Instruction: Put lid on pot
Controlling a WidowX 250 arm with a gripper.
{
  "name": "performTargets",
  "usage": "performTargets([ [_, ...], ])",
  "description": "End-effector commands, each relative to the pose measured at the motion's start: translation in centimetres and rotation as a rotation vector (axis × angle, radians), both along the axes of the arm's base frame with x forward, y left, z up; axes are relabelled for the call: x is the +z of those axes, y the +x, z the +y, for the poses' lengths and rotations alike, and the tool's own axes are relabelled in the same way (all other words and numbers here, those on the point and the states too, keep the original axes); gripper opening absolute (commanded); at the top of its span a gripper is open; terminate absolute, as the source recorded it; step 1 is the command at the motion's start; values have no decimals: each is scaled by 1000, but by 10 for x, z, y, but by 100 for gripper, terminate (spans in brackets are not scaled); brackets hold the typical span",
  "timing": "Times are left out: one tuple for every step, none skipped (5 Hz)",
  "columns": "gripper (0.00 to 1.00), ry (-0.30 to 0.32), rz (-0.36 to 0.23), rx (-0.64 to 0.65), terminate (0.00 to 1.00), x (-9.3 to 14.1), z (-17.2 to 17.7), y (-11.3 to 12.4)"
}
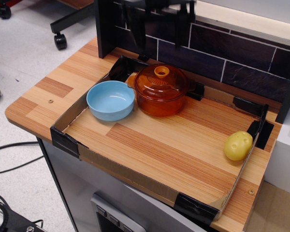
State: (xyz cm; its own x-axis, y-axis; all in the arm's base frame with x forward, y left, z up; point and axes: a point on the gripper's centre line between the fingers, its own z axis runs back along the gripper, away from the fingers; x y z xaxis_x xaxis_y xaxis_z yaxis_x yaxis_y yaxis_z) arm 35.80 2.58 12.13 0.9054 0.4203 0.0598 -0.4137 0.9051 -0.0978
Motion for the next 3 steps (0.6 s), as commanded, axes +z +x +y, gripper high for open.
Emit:
performTargets([
  [100,-36,-64,-132,0,51,-8,-38],
  [100,-31,-33,-195,0,51,-9,-51],
  [100,-31,-33,-195,0,51,-9,-51],
])
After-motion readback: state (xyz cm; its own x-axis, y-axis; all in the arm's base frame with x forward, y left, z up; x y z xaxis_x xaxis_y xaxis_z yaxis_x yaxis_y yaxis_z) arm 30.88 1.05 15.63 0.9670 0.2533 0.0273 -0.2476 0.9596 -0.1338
